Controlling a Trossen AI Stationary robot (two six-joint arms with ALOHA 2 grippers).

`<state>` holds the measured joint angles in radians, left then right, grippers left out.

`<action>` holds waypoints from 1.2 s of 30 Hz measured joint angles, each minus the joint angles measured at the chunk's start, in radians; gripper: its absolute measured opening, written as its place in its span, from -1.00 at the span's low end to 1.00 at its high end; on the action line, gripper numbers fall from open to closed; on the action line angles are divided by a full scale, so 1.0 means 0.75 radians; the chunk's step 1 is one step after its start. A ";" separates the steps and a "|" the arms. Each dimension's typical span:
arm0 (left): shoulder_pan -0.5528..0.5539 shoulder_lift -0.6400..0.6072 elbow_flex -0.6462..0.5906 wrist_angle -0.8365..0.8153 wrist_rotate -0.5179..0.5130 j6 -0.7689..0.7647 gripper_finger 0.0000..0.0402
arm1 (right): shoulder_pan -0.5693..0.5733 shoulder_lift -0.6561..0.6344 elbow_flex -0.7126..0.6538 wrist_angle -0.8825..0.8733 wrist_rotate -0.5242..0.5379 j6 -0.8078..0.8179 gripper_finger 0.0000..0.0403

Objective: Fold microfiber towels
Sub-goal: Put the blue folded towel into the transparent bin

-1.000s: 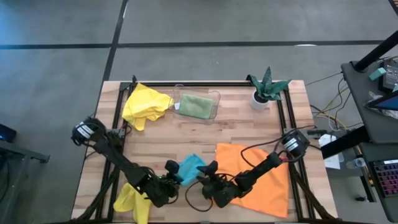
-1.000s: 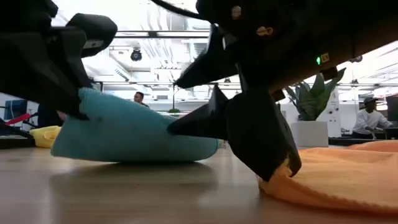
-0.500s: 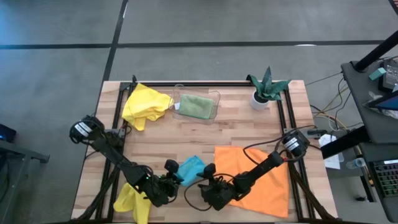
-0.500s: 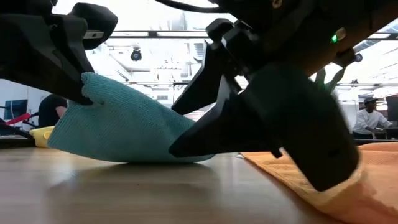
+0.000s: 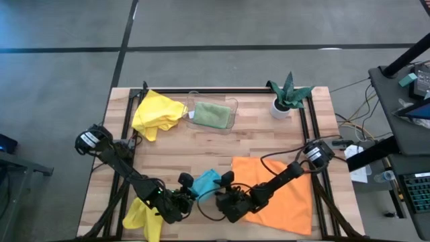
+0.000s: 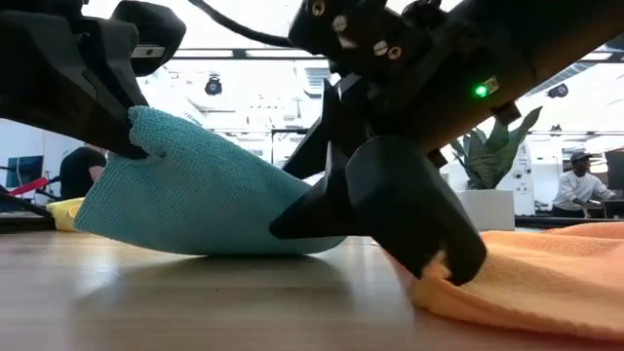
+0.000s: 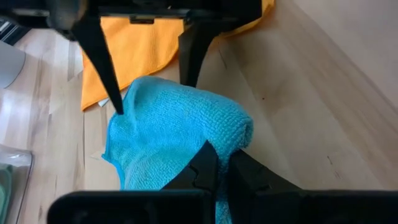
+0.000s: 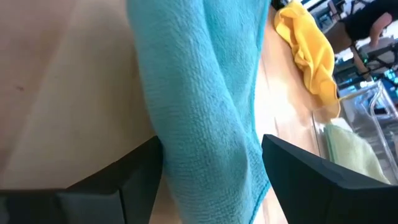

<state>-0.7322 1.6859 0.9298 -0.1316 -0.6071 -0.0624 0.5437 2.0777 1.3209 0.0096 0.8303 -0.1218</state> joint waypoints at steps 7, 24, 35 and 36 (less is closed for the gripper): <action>0.000 0.000 0.000 0.016 0.001 0.002 -1.00 | -0.013 0.000 0.000 -0.024 0.000 0.027 0.29; 0.000 0.000 0.001 0.036 0.003 0.022 -1.00 | -0.015 -0.002 0.000 -0.043 -0.106 0.034 -0.68; 0.000 0.000 0.001 0.035 0.003 -0.010 -0.45 | -0.019 -0.005 -0.002 -0.083 -0.114 0.134 -0.91; 0.000 0.000 0.001 0.035 0.003 -0.013 -0.39 | -0.019 -0.006 -0.002 -0.085 -0.114 0.138 -0.91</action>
<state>-0.7322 1.6859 0.9306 -0.1051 -0.6052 -0.0723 0.5297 2.0730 1.3197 -0.0538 0.7448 -0.0183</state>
